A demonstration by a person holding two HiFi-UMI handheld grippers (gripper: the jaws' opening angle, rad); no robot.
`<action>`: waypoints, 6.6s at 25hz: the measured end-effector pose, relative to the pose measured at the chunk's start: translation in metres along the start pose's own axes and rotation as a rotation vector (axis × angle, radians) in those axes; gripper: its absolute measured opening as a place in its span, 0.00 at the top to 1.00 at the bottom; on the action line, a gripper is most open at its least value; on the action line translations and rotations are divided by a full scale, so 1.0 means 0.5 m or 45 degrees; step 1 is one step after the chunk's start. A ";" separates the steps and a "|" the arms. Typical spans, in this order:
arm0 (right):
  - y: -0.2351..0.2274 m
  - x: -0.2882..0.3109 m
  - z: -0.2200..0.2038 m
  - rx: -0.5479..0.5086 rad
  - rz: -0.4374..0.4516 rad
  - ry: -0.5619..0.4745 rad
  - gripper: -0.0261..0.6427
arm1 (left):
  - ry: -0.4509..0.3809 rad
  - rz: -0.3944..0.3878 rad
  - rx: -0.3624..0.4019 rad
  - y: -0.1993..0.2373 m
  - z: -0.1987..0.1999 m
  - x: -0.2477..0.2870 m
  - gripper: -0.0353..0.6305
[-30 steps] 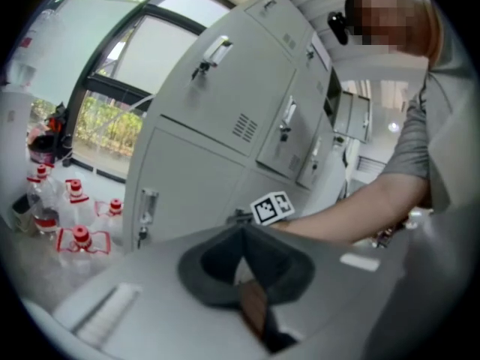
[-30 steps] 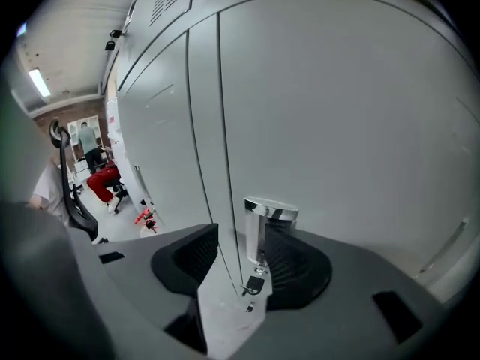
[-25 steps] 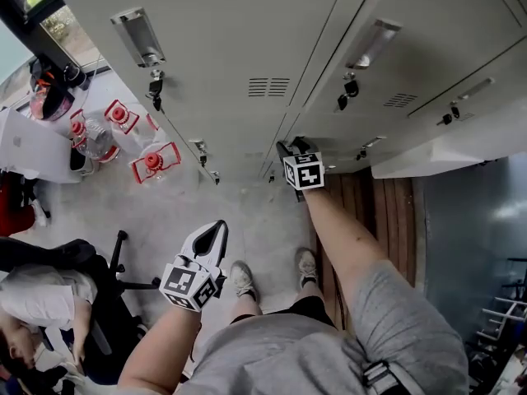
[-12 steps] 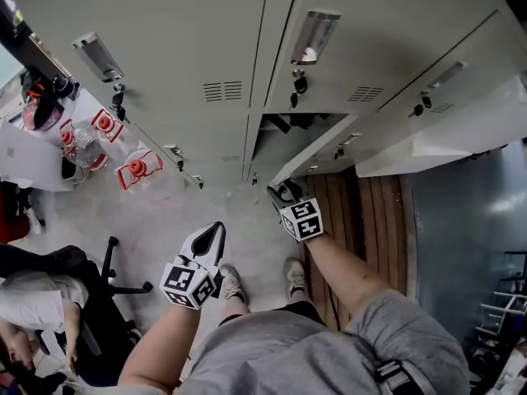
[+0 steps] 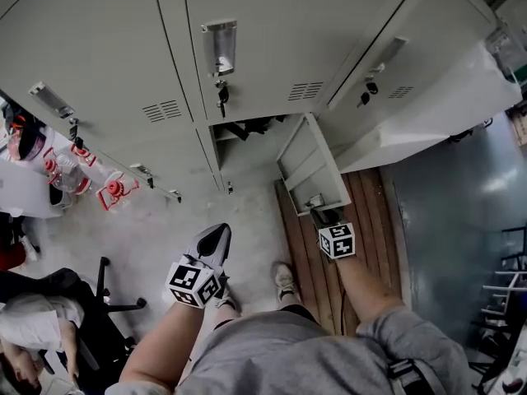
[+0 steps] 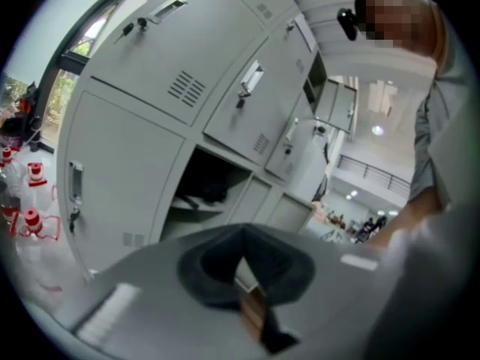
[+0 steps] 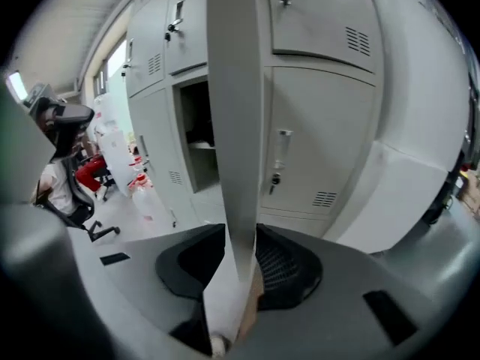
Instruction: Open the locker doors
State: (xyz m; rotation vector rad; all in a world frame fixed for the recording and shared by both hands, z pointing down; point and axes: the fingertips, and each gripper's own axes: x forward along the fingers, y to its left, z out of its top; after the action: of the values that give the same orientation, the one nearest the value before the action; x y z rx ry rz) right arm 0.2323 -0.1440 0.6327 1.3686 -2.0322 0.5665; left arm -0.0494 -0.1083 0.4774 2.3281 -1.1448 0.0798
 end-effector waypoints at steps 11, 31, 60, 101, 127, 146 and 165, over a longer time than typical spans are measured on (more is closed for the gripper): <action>-0.171 -0.013 -0.004 0.290 -0.211 0.011 0.74 | 0.024 -0.016 0.004 -0.036 -0.009 0.044 0.94; 0.332 0.072 0.088 0.159 0.516 -0.048 0.88 | 0.070 0.153 -0.114 0.105 -0.089 0.017 0.94; 0.396 1.009 -0.243 -0.164 0.257 0.119 0.77 | 0.223 0.331 -0.306 0.687 -0.794 0.273 0.94; 0.094 0.608 -0.639 0.275 0.007 0.434 0.84 | 0.319 0.310 -0.390 0.599 -0.899 0.269 0.94; 0.288 0.709 -0.575 0.367 0.201 0.261 0.92 | 0.361 0.262 -0.285 0.566 -0.898 0.309 0.94; 0.283 0.648 -0.493 0.245 0.233 0.244 0.93 | 0.354 0.284 -0.250 0.511 -0.835 0.280 0.94; 0.315 -0.161 0.501 -0.012 0.392 -0.378 0.93 | -0.125 0.157 0.255 0.002 0.276 0.019 0.94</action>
State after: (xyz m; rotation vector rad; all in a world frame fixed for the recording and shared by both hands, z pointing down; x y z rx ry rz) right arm 0.0450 -0.1945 0.3950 1.1979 -2.5077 0.5056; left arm -0.0688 -0.1831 0.3628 2.4558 -1.3855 0.1317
